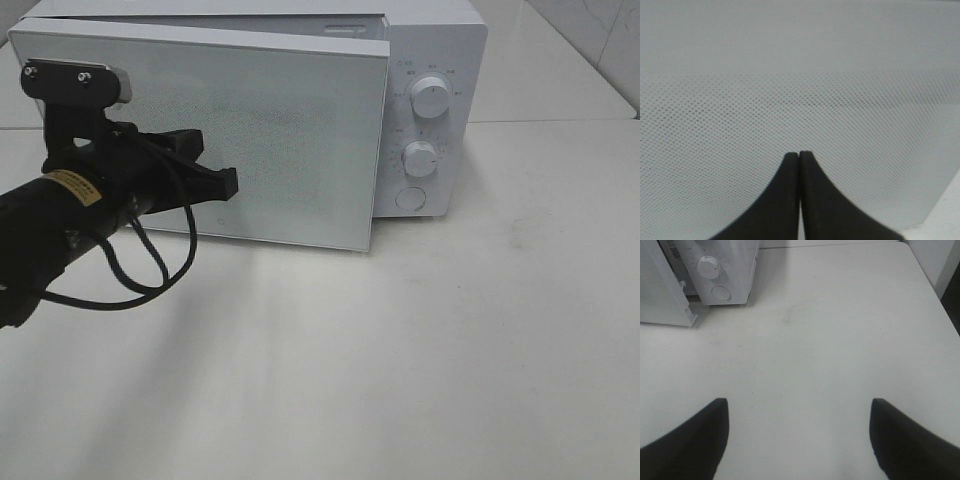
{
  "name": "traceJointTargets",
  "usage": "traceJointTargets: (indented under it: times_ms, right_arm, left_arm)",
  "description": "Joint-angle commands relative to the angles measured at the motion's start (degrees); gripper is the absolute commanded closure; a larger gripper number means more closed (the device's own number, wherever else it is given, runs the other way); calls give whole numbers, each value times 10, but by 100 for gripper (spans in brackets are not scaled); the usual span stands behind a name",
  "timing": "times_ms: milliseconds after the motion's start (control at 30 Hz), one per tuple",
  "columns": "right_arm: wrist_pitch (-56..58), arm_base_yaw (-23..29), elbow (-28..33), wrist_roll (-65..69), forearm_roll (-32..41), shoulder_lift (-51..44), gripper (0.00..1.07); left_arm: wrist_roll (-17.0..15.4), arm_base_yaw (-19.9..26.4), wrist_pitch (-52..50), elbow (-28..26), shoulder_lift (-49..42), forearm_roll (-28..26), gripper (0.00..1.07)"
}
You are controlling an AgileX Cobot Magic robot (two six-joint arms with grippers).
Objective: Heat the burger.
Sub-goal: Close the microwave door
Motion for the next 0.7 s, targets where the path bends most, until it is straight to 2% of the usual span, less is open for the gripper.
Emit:
traceJointTargets:
  times_ms: [33, 100, 300, 567, 700]
  right_arm:
    - [-3, -5, 0, -5, 1, -15, 32]
    - [-3, -5, 0, -5, 1, -15, 32]
    - [-3, -5, 0, -5, 1, -15, 32]
    - [-3, -5, 0, -5, 1, -15, 32]
    - [-3, -5, 0, -5, 1, -15, 32]
  left_arm:
    - [4, -18, 16, -41, 19, -35, 107]
    - [6, -23, 21, -51, 24, -42, 107]
    - [50, -49, 30, -110, 56, -74, 107]
    - [55, -54, 45, -175, 81, -101, 107]
    - [85, -54, 54, -212, 100, -118, 107]
